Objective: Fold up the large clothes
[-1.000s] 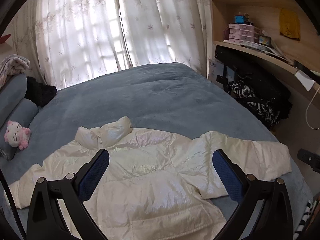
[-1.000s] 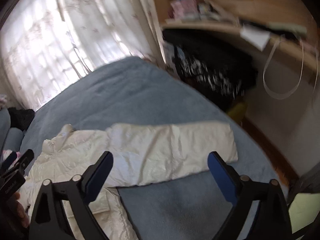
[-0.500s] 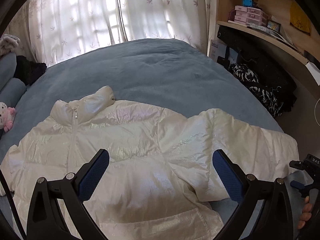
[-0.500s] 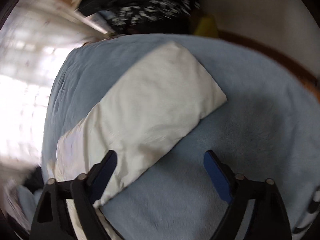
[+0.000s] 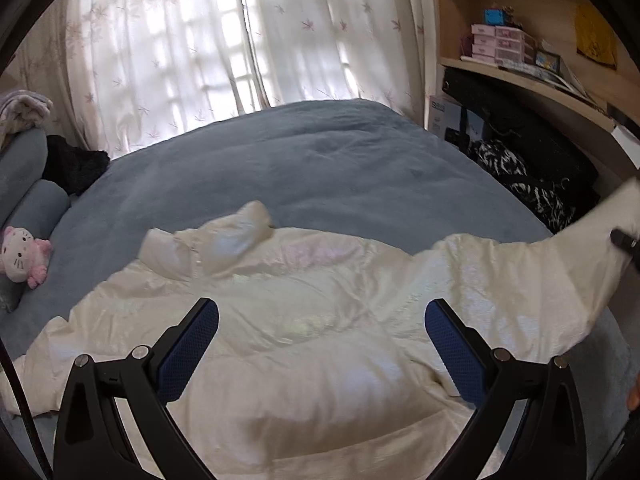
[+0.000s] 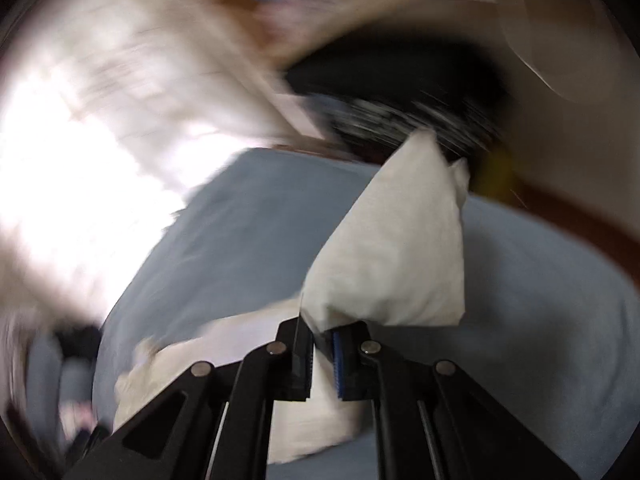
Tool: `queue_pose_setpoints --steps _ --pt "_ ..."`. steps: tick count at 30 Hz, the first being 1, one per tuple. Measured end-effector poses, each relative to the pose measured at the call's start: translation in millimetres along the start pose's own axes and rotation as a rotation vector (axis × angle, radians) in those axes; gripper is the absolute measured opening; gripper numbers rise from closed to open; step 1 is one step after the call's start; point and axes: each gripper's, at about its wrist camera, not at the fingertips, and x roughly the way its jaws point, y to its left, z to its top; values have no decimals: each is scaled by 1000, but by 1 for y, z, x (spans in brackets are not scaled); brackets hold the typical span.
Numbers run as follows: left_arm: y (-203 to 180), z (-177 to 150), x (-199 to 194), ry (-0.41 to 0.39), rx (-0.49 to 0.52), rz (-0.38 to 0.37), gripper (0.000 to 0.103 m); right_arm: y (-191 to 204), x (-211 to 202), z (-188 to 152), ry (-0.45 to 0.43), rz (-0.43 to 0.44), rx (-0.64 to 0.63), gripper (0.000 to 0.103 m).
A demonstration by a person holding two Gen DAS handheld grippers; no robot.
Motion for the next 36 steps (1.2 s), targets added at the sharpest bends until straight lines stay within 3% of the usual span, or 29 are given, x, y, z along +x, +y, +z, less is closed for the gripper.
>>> queue_pose_setpoints --steps 5,8,11,16,21,22,23,26,34,36 --pt "48 2 -17 -33 -38 29 102 132 -11 -39 56 155 -392 8" --pt "78 -6 -20 -25 -66 31 102 185 6 -83 123 158 -572 8" --pt "104 -22 -14 32 -105 -1 102 217 35 -139 234 125 -706 9" --pt "129 -55 5 133 -160 -95 102 231 63 -214 388 49 -870 14" --pt "139 -80 23 234 -240 -242 102 225 59 -240 454 62 -950 27" --pt "141 -83 26 247 -264 -270 102 224 57 -242 460 66 -952 36" --pt "141 -86 29 257 -280 -294 102 224 54 -243 457 65 -954 52" --pt "140 -93 37 300 -335 -394 102 217 41 -235 387 42 -979 72" --pt "117 -103 59 383 -395 -506 102 210 23 -216 372 61 -954 72" --pt "109 -104 66 392 -408 -524 86 205 20 -209 372 66 -926 72"
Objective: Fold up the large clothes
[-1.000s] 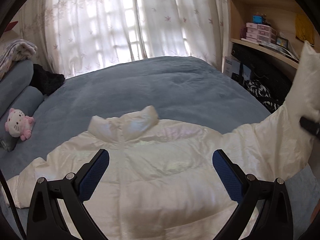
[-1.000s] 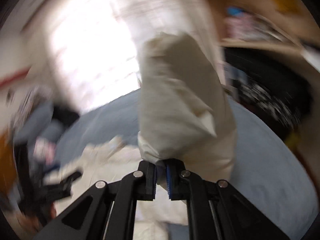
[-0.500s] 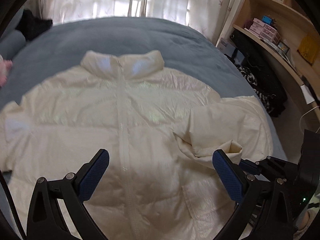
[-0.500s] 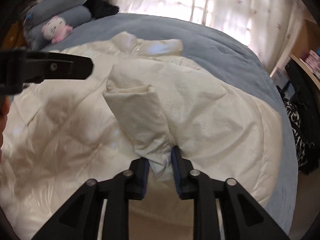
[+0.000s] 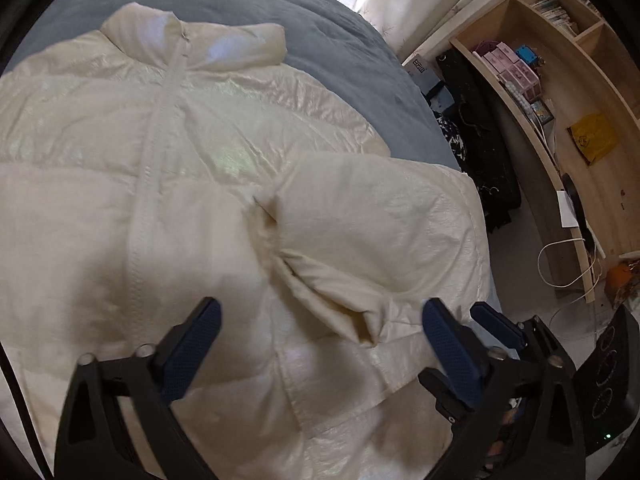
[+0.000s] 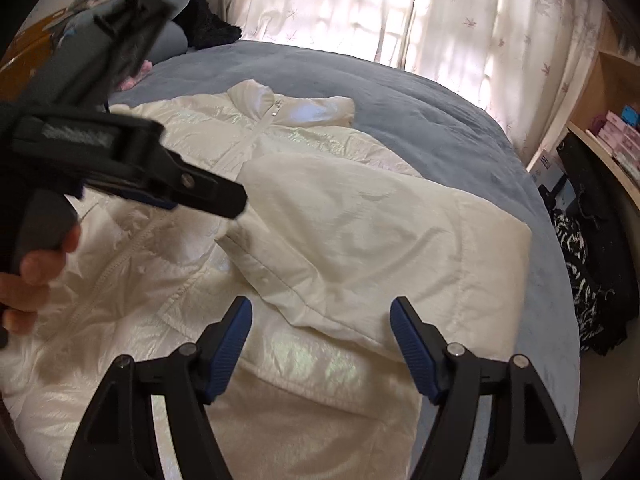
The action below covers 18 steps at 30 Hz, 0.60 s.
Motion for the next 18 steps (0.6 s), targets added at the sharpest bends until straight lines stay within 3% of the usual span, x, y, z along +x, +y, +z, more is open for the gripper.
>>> queue_pose_setpoints --steps 1,2,3,5,8,11,15,18 --pt "-3 1 7 13 -2 -15 63 -4 -2 -1 -2 3 16 72" --pt "-6 3 14 33 1 -23 27 -8 -4 -2 -5 7 31 72" --pt "-12 4 20 54 13 -5 13 -12 -5 -2 -9 8 45 72" --pt "-28 7 23 26 81 106 7 -22 -10 -4 -16 6 78 72" --pt "-57 16 0 -116 201 233 5 -38 -16 -5 -37 -15 120 72" --pt "-77 30 -39 -268 276 276 5 -59 -21 -8 -50 -25 186 72" --pt "-77 49 -87 -403 313 380 5 -93 -19 -12 -50 -21 315 72" --pt "-55 60 -104 -422 287 461 5 -117 -11 -16 -26 -5 416 72"
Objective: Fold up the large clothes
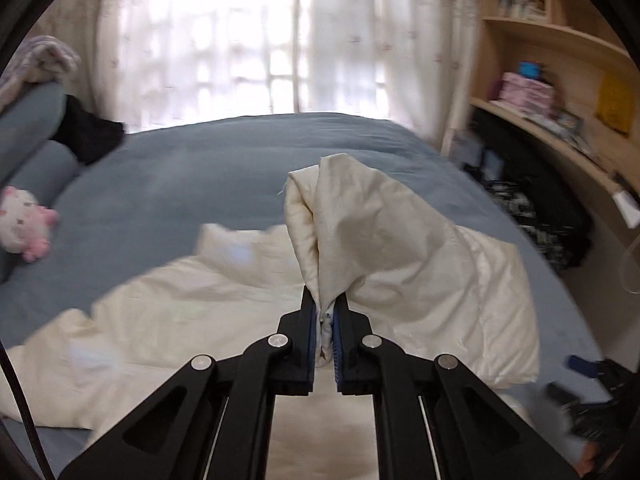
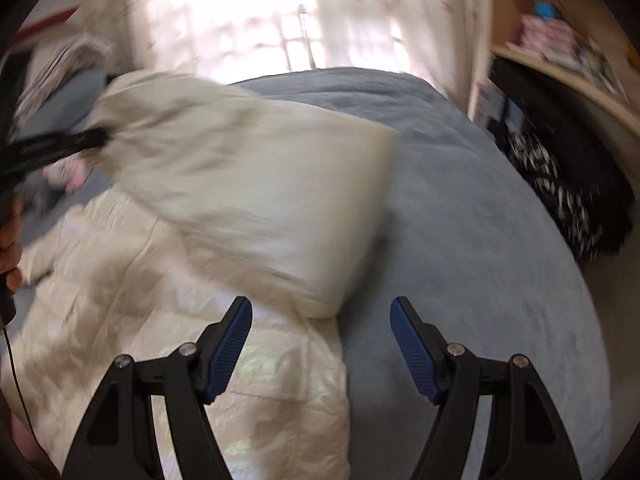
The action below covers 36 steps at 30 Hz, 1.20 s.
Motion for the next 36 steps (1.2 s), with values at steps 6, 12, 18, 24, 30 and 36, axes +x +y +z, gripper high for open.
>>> queue_pose_setpoints --steps 6,12,18,24,30,36 --pt "59 -39 46 193 -23 160 5 -21 28 6 89 29 106 72" --pt "101 -82 93 376 -204 94 28 -13 59 19 193 87 111 72" --pt "102 -68 94 328 -245 28 65 -7 88 51 240 167 141 74" --pt "109 -61 124 357 -216 20 64 -23 141 72 270 186 275 75" --pt "105 -50 125 311 -172 79 9 -29 172 75 275 290 355 55" --pt "113 -59 127 293 -163 228 9 7 166 79 231 -2 93 31"
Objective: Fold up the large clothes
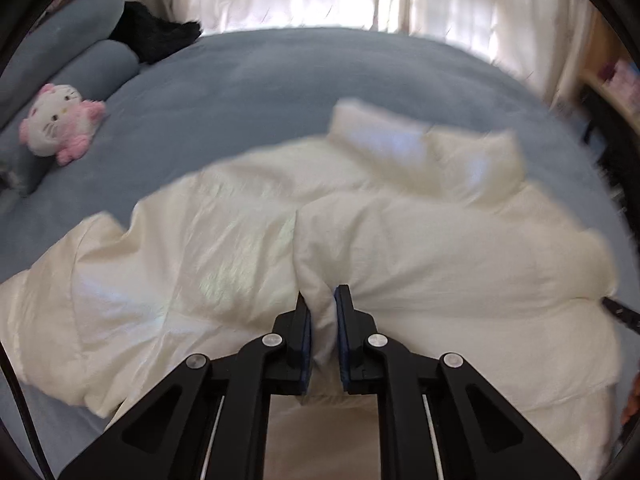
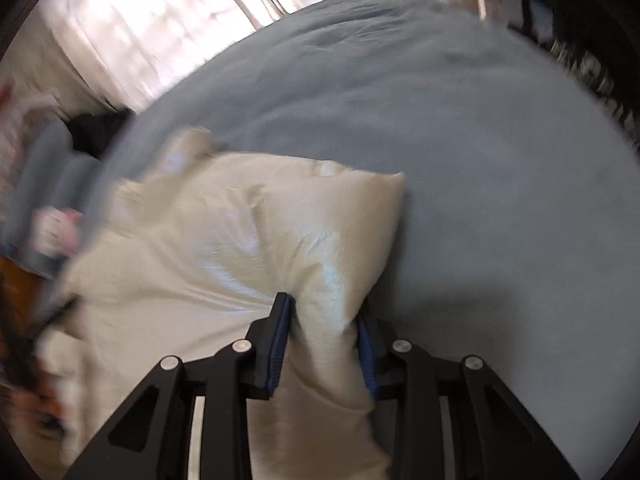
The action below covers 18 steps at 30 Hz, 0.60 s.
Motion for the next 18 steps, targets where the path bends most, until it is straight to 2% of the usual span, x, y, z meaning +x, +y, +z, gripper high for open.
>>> queue_pose_setpoints --steps 2,4,8,13,15,16,18 --pt "0 -7 8 23 6 18 10 10 1 -4 13 -61 -52 31" --pt "3 -10 1 6 8 16 11 14 -15 -5 12 -81 -62 35" --pt "9 -4 -21 -28 9 -15 20 1 -64 -4 55 14 4 36" --pt "13 3 -62 -55 -3 -81 22 -4 -147 -3 27 1 27 42" --pt "9 5 -80 -53 15 -95 29 2 -179 -5 -19 7 19 45" --pt "6 4 -89 -59 27 -96 37 7 -193 -8 -40 18 15 48" --pt "-3 3 -109 -94 54 -87 44 21 -222 -10 -81 72 10 53"
